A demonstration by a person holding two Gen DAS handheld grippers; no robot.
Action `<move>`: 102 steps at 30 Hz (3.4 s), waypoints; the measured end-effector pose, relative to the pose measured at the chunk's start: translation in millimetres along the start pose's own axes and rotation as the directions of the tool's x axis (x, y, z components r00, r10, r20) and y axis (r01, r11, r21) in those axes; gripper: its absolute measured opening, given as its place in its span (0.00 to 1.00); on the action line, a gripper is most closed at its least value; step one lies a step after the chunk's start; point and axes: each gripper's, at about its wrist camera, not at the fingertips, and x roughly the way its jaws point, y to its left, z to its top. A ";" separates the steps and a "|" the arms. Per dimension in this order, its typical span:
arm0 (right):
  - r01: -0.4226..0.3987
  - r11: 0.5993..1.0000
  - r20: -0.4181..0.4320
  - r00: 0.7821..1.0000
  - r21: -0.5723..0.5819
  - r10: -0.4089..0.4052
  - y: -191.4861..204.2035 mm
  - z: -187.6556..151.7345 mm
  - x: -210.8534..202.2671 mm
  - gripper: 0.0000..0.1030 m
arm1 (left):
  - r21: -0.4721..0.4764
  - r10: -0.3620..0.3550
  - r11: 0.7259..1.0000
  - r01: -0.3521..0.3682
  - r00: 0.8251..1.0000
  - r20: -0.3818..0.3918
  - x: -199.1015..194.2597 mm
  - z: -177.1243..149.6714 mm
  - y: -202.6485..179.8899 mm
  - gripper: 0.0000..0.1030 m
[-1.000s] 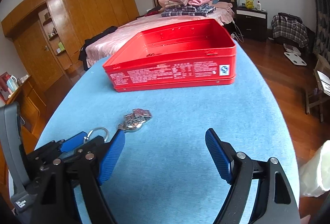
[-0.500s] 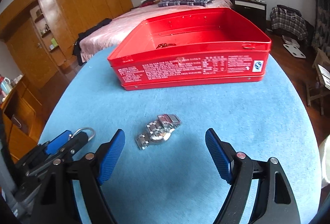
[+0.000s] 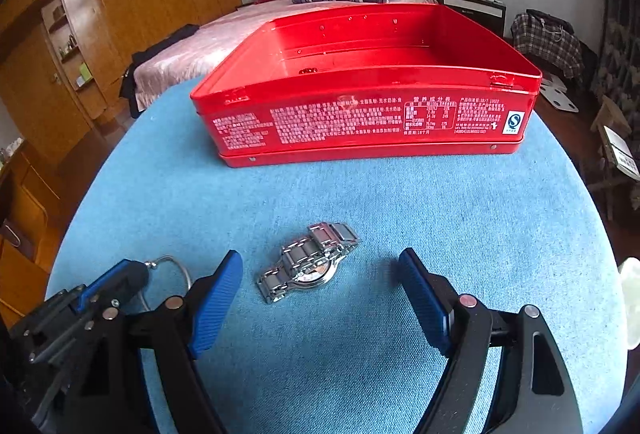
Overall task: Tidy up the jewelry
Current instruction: 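Grasp the thin silver bangle with the left tool while the right tool approaches the silver watch, then grasp the silver watch with the right tool while the left tool holds the bangle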
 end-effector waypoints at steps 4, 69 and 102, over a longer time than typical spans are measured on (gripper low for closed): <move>-0.012 1.000 0.001 1.000 -0.003 0.012 -3.0 -0.7 -1.1 0.76 | 0.015 -0.004 1.000 0.004 1.000 -0.002 -1.8 -2.6 -6.2 0.54; -0.034 0.998 0.023 0.999 0.044 0.033 -27.8 -5.3 -11.5 0.77 | 0.061 -0.091 0.994 0.091 0.996 -0.007 -0.6 -16.9 -24.6 0.02; 0.047 0.990 -0.034 0.998 -0.133 -0.052 0.8 -0.2 2.4 0.77 | 0.038 -0.023 0.999 0.022 0.999 0.030 0.1 2.1 -11.1 0.02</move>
